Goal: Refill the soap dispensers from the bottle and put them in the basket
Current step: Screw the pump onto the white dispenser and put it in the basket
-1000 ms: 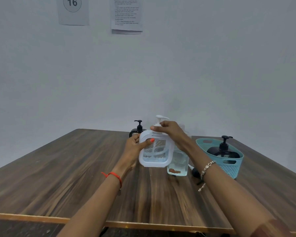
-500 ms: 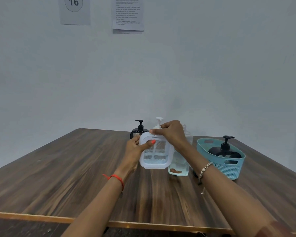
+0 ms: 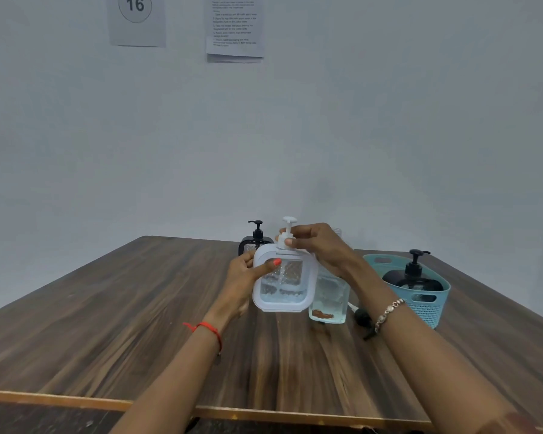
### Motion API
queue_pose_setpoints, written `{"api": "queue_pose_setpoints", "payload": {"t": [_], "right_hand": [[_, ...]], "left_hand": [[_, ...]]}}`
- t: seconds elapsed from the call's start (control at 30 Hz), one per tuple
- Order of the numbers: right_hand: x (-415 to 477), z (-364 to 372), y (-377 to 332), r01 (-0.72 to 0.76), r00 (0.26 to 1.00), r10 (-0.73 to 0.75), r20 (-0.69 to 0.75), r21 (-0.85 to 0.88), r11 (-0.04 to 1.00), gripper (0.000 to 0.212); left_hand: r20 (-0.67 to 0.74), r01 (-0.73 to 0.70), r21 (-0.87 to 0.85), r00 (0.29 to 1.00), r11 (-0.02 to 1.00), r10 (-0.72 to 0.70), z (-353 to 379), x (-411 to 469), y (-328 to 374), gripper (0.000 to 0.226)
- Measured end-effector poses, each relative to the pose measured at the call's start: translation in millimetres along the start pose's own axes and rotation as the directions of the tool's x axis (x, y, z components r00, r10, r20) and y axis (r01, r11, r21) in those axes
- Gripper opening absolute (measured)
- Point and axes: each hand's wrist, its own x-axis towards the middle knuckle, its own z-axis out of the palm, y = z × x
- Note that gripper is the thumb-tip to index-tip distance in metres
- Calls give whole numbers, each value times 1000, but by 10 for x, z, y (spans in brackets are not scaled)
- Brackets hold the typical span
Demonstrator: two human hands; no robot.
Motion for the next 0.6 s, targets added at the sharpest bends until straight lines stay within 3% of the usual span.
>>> {"api": "queue_pose_setpoints", "payload": {"t": [0.1,0.27,0.43,0.6], "right_hand": [[-1,17,38,-1,999,4,-36,73,997,27],[-23,144,35,59,969,-59,-241,-5,998,23],[-51,240,35,56,928,-77,-366,-67,996,29],[-70,256,58,36,887,-24,-462,17,999,25]], "left_hand": [[8,9,-24,1000,1000,-8,12,-1,-8,26],[-66,-7,-49,998,999,3,117,-33,-82,34],[-102,-33,8,994,999,34,168,-56,-116,33],[-114,-32,100,993,994,43,174,-57,-135,37]]}}
